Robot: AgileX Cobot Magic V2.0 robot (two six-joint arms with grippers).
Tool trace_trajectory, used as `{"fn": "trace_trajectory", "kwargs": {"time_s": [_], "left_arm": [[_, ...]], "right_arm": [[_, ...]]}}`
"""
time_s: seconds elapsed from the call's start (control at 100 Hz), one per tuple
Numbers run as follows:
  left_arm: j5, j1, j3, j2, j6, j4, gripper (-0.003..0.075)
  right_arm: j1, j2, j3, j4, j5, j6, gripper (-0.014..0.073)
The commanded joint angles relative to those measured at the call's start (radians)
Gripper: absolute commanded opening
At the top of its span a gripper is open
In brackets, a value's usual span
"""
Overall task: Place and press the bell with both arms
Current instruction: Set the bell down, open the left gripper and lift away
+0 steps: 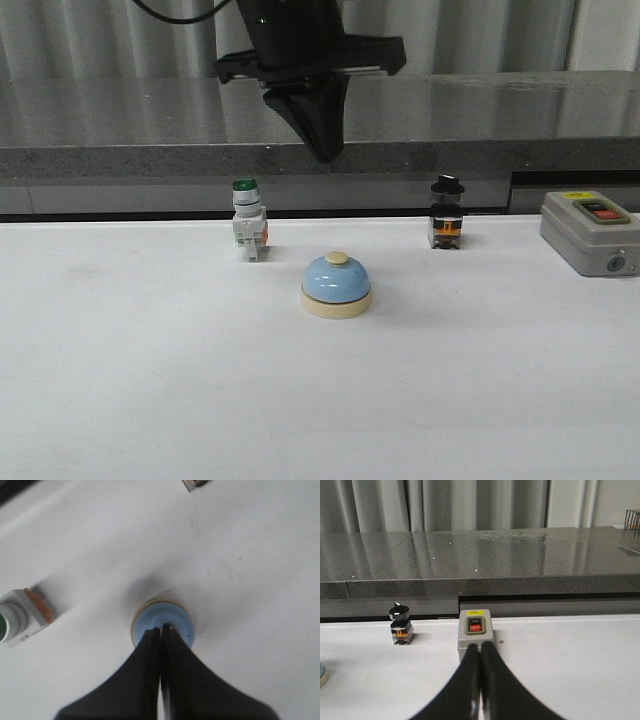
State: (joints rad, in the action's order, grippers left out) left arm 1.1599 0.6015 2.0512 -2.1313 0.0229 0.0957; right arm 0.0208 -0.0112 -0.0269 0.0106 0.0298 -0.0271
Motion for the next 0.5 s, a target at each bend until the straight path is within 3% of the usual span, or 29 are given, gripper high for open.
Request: {"fn": "trace_trajectory", "kwargs": {"time_s": [0.0,0.26,0.49], "left_arm": [[-0.021,0.001,0.031,0.099,0.045,-0.041,-0.0020],[0.011,-0.048,0.031,0.173,0.074,-0.089,-0.0020],[0.042,-0.153,0.029,0.237,0.074,-0.096,-0.0020]], "right_arm": [[0.004,-0.013,0.016,-0.011,-0.081,0.003,-0.0060],[0.004,-0.013,0.016,-0.011,-0.081,0.003,-0.0060],[0.004,-0.013,0.016,-0.011,-0.081,0.003,-0.0060]]}}
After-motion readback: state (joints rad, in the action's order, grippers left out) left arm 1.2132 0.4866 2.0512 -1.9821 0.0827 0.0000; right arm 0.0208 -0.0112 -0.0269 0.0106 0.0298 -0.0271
